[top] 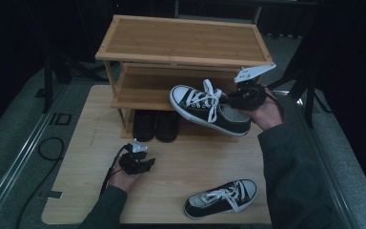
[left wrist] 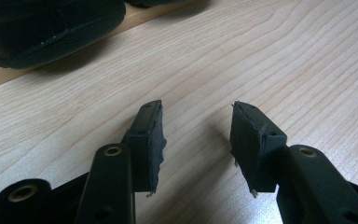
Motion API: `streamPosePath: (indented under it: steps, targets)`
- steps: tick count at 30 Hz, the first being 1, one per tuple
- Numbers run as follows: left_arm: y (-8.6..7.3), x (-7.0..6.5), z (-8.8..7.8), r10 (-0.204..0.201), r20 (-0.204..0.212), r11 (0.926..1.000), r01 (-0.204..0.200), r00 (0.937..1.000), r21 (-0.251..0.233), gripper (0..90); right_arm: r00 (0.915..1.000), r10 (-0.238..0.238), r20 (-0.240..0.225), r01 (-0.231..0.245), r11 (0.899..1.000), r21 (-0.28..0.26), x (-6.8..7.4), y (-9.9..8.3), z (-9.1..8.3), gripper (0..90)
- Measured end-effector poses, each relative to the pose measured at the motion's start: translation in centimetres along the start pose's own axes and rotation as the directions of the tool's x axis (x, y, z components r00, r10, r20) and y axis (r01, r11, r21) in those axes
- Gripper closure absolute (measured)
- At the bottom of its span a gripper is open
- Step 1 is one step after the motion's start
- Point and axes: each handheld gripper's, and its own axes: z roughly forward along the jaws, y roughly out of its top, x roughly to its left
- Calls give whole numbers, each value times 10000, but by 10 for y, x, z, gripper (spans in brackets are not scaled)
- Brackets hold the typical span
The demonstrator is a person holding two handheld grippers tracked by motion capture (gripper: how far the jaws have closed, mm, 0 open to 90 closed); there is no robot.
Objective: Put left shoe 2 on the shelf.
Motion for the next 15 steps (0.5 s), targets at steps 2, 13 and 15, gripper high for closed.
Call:
streamPosePath:
  steps: [2,13,15]
  targets:
    - [0,0,0,-19,21,10000,19,10000,-2,542,9995,170,268,-167,9998,-118,-1,0,2,886]
    - [0,0,0,28,-11,10000,-28,10000,24,542,9896,782,1208,-757,9968,-244,-3,2,15,885]
    - [0,0,0,25,-10,10000,-25,10000,23,543,9879,890,1267,-860,9959,-285,-3,2,17,885]
